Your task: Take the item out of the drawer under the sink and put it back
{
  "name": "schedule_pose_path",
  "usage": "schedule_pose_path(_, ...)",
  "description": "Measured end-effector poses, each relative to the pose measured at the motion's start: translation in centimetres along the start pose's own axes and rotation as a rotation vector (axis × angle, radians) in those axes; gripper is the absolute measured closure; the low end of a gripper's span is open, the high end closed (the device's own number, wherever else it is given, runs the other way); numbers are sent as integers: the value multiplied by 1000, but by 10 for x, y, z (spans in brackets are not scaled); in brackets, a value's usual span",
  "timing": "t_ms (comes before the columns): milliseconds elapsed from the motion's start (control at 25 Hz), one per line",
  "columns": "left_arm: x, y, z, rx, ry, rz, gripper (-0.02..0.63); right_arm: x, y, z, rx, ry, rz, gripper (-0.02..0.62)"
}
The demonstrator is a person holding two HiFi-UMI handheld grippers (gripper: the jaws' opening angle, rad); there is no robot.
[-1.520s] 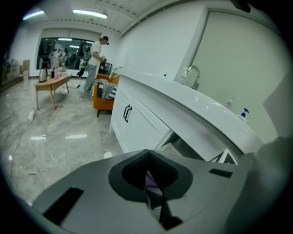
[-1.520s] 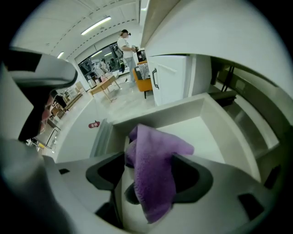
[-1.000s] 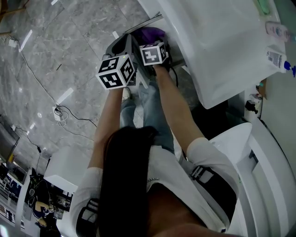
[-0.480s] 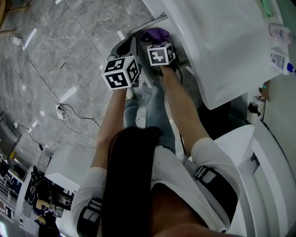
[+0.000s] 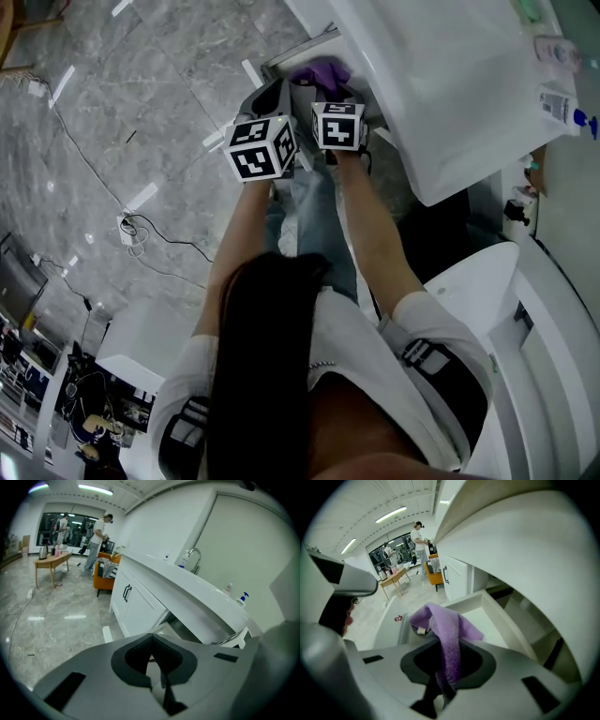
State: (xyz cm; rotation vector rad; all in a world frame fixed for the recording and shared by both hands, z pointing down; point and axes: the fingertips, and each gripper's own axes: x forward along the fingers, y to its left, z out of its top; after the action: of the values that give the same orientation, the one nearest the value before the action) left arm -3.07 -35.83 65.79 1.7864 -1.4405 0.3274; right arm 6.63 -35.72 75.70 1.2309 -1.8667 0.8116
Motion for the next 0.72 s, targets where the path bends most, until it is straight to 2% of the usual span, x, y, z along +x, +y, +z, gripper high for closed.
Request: schedule_pose_path(720,-85,-21,36,124,-50,-64,603,-123,41,43,60,-202,4,514)
